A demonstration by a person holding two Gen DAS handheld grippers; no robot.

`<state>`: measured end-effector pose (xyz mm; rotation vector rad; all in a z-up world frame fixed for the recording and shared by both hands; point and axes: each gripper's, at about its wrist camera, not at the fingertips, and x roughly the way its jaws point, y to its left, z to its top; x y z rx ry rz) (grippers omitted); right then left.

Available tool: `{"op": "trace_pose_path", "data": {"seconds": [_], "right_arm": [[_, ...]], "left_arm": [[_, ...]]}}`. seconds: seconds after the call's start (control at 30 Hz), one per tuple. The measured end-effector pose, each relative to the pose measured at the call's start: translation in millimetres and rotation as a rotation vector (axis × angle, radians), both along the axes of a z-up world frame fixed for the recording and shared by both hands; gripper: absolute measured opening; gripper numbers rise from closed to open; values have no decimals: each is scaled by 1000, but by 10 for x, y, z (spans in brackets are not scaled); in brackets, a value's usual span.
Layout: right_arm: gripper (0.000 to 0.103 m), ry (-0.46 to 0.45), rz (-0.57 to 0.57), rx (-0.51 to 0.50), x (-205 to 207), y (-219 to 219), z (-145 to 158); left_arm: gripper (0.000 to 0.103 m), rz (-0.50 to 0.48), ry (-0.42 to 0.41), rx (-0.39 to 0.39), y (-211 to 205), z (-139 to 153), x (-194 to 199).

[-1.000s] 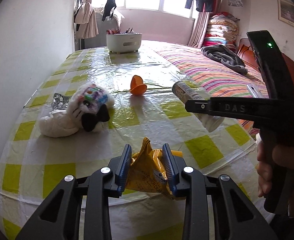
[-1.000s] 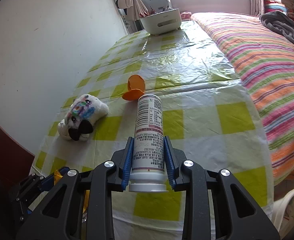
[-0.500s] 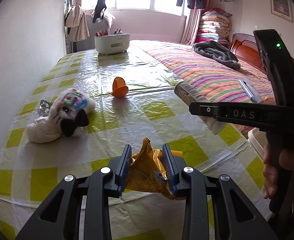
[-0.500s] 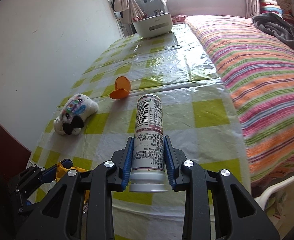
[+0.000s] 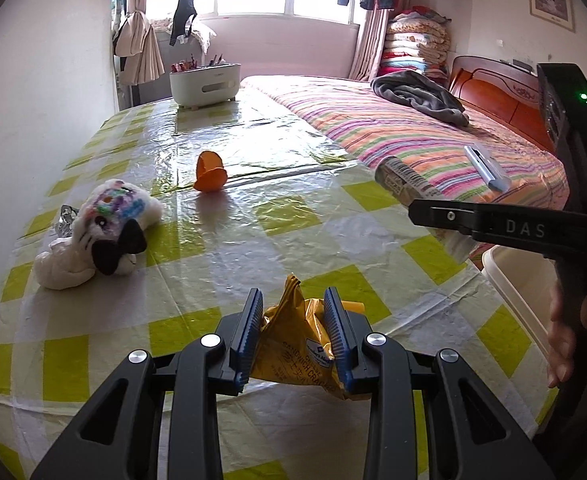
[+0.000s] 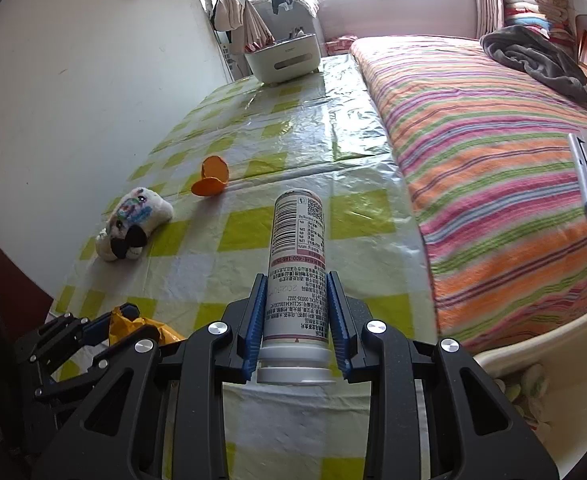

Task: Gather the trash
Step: 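Carry the yellow snack bag with the left tool while the right tool carries the spray can toward the bin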

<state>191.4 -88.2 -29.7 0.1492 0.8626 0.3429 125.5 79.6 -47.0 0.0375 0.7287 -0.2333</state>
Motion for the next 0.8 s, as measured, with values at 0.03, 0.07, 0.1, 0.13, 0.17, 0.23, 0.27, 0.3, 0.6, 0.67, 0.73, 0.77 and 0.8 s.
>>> {"op": "trace_pose_path", "data": {"seconds": [0.03,0.07,0.1,0.13,0.17,0.23,0.27,0.3,0.6,0.67,0.73,0.77,0.8], "right_arm": [[28,-1,-2,-2,-16,-29,0],[28,-2,-5,-3,-31,-60,3],[28,-4,-7,-3,-43,-86,7],[28,-6,-10,-4,-56,-113,13],[28,-10,-14,-5,-68,-154,20],[28,-13,-21,-5,-92,-217,30],[28,-13,-24,-5,-107,-253,33],[28,-15,-29,-5,-121,-282,34],[28,-32,-75,3,-353,-631,46],[28,-34,-86,7,-408,-708,39],[28,-32,-96,12,-452,-778,26],[28,-31,-104,14,-472,-814,14],[28,-29,-109,18,-486,-848,6]], "left_arm": [[31,-3,1,0,-20,0,2],[31,-6,2,-1,-39,-2,-1],[32,-10,2,-1,-66,-2,-3],[32,-14,2,0,-93,1,-5],[32,-19,3,-1,-116,6,-6],[32,-29,4,-6,-161,11,-13],[32,-32,4,-7,-184,14,-14],[32,-38,5,-7,-221,16,-16],[32,-93,13,-11,-499,20,-55],[32,-105,15,-8,-564,12,-69],[32,-118,18,-8,-642,-1,-80],[32,-122,20,-8,-667,-6,-84],[32,-131,23,-7,-713,-9,-91]]}}
